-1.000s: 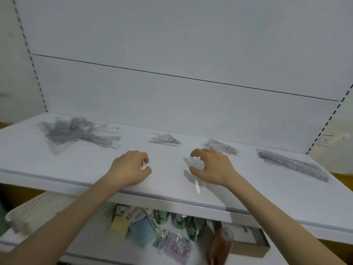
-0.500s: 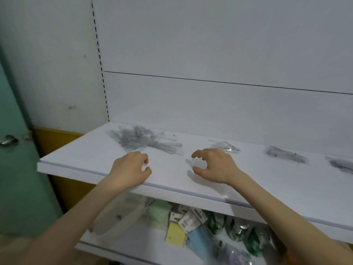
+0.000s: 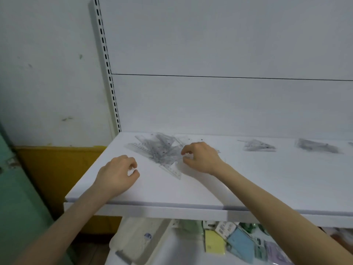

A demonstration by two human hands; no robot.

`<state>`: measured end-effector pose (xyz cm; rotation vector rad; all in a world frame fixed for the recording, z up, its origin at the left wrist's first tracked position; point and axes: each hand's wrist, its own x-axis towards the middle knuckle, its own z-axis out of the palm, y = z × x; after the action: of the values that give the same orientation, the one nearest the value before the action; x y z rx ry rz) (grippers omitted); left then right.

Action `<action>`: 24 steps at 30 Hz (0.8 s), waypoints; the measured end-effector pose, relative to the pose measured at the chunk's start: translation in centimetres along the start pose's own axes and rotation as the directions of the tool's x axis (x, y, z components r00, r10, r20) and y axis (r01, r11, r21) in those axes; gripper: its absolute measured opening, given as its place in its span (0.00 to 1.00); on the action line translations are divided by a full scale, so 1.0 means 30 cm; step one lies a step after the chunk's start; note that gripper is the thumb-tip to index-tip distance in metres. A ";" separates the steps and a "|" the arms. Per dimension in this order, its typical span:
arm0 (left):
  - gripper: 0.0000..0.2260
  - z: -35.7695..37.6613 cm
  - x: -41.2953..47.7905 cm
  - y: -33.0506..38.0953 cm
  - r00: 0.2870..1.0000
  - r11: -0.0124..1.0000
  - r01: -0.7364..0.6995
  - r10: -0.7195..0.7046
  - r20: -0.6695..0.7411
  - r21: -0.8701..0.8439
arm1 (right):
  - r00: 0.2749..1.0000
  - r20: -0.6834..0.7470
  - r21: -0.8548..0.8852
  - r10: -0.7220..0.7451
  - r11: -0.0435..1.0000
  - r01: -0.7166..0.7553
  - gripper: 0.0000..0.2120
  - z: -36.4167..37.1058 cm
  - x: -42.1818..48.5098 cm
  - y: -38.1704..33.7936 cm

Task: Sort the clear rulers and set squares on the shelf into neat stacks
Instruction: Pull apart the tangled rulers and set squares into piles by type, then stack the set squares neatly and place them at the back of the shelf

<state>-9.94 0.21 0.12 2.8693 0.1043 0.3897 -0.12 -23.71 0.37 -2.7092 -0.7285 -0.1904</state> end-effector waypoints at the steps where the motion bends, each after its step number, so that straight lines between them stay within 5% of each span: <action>1: 0.10 0.003 0.012 -0.011 1.000 1.000 -0.003 0.003 -0.006 -0.013 | 1.000 -0.008 0.006 0.023 1.000 -0.023 0.14 0.007 0.030 -0.004; 5: 0.10 0.018 0.061 -0.032 1.000 0.998 -0.001 -0.001 -0.026 -0.068 | 0.998 -0.024 0.034 0.065 0.997 -0.064 0.14 0.024 0.201 -0.020; 11: 0.09 0.031 0.120 -0.046 0.996 0.990 -0.022 0.010 -0.085 -0.140 | 0.967 0.224 -0.131 0.119 0.987 -0.091 0.29 0.050 0.434 -0.052; 14: 0.07 0.035 0.151 -0.060 0.994 0.983 -0.028 0.009 -0.106 -0.180 | 0.949 0.284 -0.111 0.140 0.987 -0.113 0.26 0.100 0.470 -0.060; 19: 0.07 0.054 0.185 -0.070 0.996 0.983 -0.040 0.026 -0.083 -0.178 | 0.997 0.070 -0.122 0.036 0.992 -0.027 0.13 0.118 0.453 -0.073; 24: 0.07 0.060 0.231 -0.032 0.997 0.986 -0.050 0.040 -0.064 -0.159 | 0.994 -0.011 -0.229 -0.106 0.968 0.101 0.10 0.103 0.383 -0.078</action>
<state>-2.83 1.44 -0.06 2.7059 0.0181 0.4719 8.70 -15.40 0.54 -2.8800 -0.8925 -0.3495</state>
